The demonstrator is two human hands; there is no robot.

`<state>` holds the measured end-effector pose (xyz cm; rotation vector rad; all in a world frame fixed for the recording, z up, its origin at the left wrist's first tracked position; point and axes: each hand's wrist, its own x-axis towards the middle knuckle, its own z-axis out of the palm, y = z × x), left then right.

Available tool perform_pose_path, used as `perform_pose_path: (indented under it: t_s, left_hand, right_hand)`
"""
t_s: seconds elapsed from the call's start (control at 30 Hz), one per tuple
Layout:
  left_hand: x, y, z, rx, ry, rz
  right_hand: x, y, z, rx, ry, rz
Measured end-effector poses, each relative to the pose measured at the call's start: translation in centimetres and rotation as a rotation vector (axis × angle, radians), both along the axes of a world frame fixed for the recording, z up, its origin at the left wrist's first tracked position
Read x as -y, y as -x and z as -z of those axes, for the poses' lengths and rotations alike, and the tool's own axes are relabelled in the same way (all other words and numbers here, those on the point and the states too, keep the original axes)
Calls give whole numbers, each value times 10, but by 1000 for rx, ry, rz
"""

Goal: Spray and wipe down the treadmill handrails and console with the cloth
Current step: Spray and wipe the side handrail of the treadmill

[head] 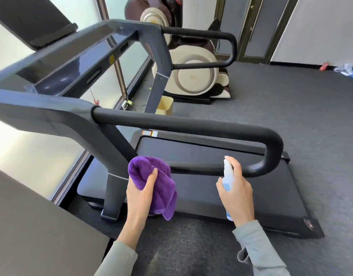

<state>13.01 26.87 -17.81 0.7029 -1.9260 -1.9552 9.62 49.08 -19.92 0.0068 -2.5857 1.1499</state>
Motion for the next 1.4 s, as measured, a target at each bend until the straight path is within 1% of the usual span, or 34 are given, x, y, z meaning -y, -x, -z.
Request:
perform_pose_path:
  t_s: [0.07,0.17,0.23,0.3,0.37,0.47,0.53,0.6,0.7,0.8,0.83,0.9,0.93,1.03,1.1,1.2,1.3,1.4]
  left_hand:
    - [6,2,-24,-76,21,-99]
    - [16,10,-67,-249,77,-234]
    - [24,20,-90,-366,219,-317]
    - [28,37,-107,-411,459,-367]
    - [26,59,-116,-337,713,-326]
    - [20,83,-112,-38,1010,-152]
    - [20,88,-104,81,1154,-54]
    - [25,88,-100,96,1222,-6]
    - [40,88,-104,56,1285,-18]
    - [51,92,-104,-57,1469,-28]
    - [53,95,-102,-106,1488,-4]
    - [59,102,-101,-164,1454,28]
    - [63,106,-102,-155,1446,21]
    - [71,117,-111,-48,1403,-8]
    - [69,121,-114,-8,1390,6]
    - [44,123,-116,-23,1450,127]
    - [-2,126,-118,-85,1512,267]
    - [-21,127,-115,-87,1542,301]
  right_hand:
    - [6,5,-6,-43,7,-63]
    - [12,11,-14,-97,23,-120]
    - [16,13,-18,-99,37,-139]
    - [20,12,-21,-96,38,-163]
    - [22,11,-22,-100,24,-176]
    - [24,9,-19,-84,9,-191]
    - [24,9,-17,-74,8,-206]
    - [26,9,-16,-66,11,-222]
    - [28,8,-16,-59,13,-241]
    - [32,8,-16,-52,17,-252]
    - [34,8,-16,-56,13,-259]
    - [38,8,-14,-52,-3,-271]
    - [39,8,-13,-42,-7,-274]
    - [39,11,-12,-19,-2,-272]
    - [38,14,-11,-24,1,-257]
    - [39,20,-11,-24,15,-238]
    - [45,25,-13,-17,23,-245]
    - [53,28,-16,-61,5,-273]
